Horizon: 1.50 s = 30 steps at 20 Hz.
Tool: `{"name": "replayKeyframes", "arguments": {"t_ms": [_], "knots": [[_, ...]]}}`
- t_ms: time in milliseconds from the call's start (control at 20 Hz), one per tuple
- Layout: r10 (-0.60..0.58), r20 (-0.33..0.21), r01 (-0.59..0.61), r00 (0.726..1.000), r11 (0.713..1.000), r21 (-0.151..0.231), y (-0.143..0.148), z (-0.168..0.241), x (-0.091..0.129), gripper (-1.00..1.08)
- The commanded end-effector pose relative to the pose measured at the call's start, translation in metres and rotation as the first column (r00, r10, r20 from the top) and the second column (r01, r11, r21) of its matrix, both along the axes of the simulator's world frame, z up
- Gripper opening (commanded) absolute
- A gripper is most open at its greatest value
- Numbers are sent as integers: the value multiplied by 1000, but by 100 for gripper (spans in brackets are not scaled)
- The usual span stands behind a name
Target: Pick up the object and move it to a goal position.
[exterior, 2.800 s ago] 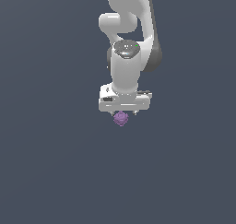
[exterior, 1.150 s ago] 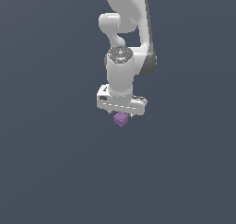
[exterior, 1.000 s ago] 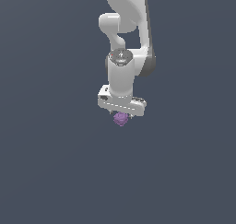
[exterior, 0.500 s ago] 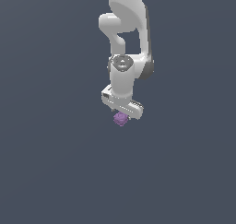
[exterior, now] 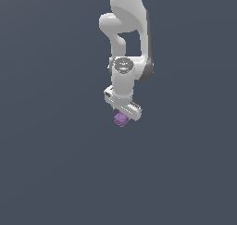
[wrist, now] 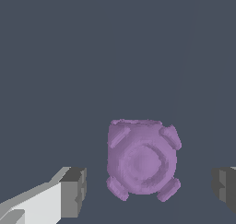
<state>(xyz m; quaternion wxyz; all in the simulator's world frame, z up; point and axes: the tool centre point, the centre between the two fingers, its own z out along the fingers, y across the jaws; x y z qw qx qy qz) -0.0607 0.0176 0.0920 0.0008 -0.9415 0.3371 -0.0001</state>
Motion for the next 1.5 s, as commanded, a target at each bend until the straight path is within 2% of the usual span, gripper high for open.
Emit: {"name": "replayKeyframes", "arguments": {"t_ms": [0,350,850,1100,1150,1450], "knots": [[-18,0,18,1000,1000,-1,0,-2,-2,100],[-20,-1,20,1000,1000,-1,0,-5,-2,100],[-24,-1,24,1000,1000,-2,0,-46,-4,100],[-24,-1,24,1000,1000,-1,0,-53,-3,100],[-24,-1,24,1000,1000,-1,0,-53,-3,-100],[-24,-1,24,1000,1000,-1,0,-53,-3,-100]]}}
